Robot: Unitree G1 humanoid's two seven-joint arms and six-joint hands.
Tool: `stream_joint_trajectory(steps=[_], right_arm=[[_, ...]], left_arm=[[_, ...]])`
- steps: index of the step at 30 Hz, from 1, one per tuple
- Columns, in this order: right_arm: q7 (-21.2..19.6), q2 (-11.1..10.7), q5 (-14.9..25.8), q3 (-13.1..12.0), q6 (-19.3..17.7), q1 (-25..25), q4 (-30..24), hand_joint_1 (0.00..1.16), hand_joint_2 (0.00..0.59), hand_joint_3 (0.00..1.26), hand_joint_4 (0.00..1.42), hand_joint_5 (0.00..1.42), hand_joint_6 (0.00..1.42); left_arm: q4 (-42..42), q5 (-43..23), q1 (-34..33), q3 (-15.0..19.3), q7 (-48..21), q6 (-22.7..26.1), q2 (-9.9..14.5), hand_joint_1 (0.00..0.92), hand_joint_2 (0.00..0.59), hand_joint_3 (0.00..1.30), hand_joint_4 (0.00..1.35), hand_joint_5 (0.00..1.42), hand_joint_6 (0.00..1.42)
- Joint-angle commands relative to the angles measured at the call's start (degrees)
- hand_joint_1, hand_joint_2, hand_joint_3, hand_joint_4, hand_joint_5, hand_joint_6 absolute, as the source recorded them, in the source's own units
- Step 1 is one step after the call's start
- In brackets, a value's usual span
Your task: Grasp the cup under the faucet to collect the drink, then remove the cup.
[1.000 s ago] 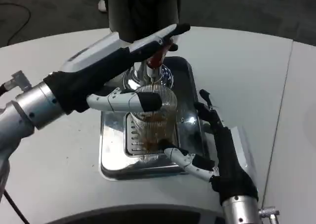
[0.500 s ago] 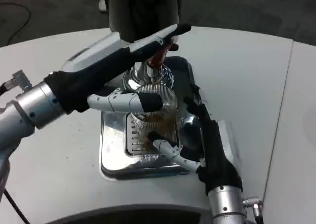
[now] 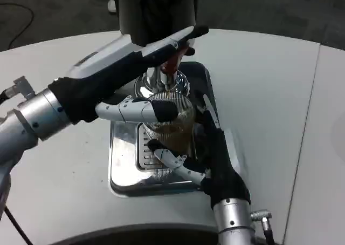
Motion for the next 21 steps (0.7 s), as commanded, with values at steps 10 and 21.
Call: stream_joint_trajectory(steps=[10, 21], right_arm=[[-1.2, 3.1, 1.4, 0.7, -1.4, -2.0, 2.9, 0.74, 0.174, 0.05, 0.18, 0.18, 0.20], [-1.8, 3.9, 1.8, 1.0, -1.1, -3.2, 3.7, 0.74, 0.167, 0.05, 0.21, 0.22, 0.21]], left_arm=[[1.3, 3.0, 0.5, -1.7, -0.9, -0.1, 1.0, 0.000, 0.071, 0.03, 0.01, 0.12, 0.04], [1.8, 1.9, 0.9, -1.1, -0.9, 0.4, 1.4, 0.000, 0.071, 0.03, 0.01, 0.13, 0.04]])
